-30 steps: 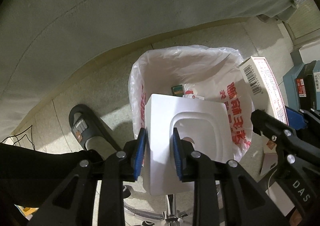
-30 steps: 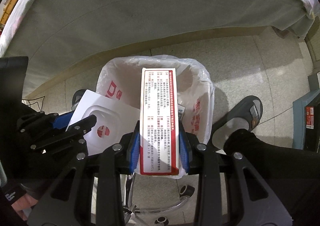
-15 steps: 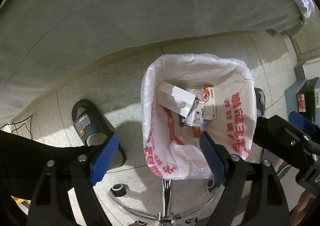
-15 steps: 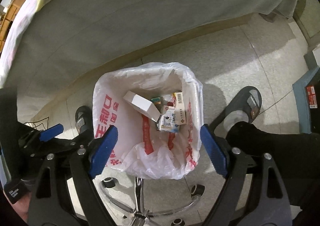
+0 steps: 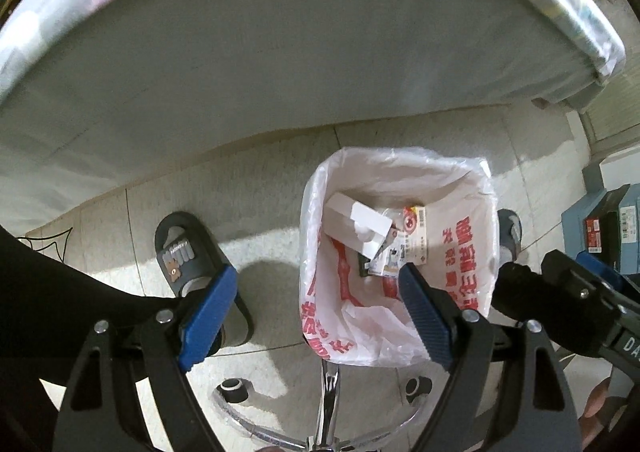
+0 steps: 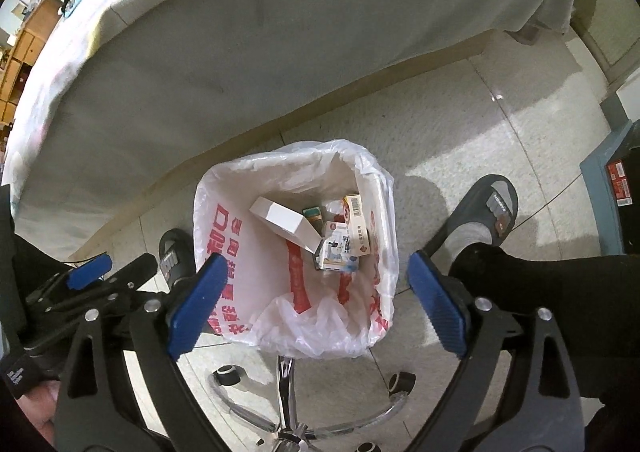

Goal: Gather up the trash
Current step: 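Raise both tools back over the bed toward the snack packets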

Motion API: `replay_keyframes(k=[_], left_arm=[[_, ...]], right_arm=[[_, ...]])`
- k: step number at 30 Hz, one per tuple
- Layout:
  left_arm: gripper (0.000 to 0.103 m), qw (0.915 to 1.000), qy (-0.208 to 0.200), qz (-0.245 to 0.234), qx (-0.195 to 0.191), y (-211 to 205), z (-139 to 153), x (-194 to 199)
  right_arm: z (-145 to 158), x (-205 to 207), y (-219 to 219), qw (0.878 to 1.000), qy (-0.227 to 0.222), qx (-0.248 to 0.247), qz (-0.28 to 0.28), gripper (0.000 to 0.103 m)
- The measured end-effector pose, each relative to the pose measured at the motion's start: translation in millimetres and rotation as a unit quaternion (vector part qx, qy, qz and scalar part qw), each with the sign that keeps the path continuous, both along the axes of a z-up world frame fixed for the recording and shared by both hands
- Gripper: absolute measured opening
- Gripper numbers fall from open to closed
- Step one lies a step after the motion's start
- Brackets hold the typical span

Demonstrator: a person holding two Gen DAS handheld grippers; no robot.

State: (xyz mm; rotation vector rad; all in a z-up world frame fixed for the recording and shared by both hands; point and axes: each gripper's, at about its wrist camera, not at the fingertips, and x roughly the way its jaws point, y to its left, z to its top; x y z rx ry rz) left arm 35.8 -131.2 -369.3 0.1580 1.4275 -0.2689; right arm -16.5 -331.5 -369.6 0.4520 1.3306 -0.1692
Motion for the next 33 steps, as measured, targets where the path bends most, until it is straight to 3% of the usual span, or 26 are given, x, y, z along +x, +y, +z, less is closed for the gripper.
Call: replay_keyframes(k=[7,14,23,33], left_arm=[[0.081,0.9996,-0.021,0.008,-0.018,7.3,18.6,-2.4],[0.081,0.9959,-0.077,0.020,-0.044,18.1,57.0,-4.8],[0.084,0.9813,-0.176,0.035,-0.071,48.1,128.3,-14.1],[0.088,0.9636,-0.254,0.043,-0.070,65.6,200.3,-7.8]], right_arm=[[17.1,-7.9,-4.6,1.000,-0.018,-0.001,-0.011,0.089],[62.1,-19.2,-13.1,0.997,-0.075,-0.024,-0.018,0.090],[121.9,-34.6,-20.4,0.989,-0.138,-0.044,-0.017,0.090],[207.1,-30.6,-4.4,0.974,-0.219,-0.065,0.013,0.090]])
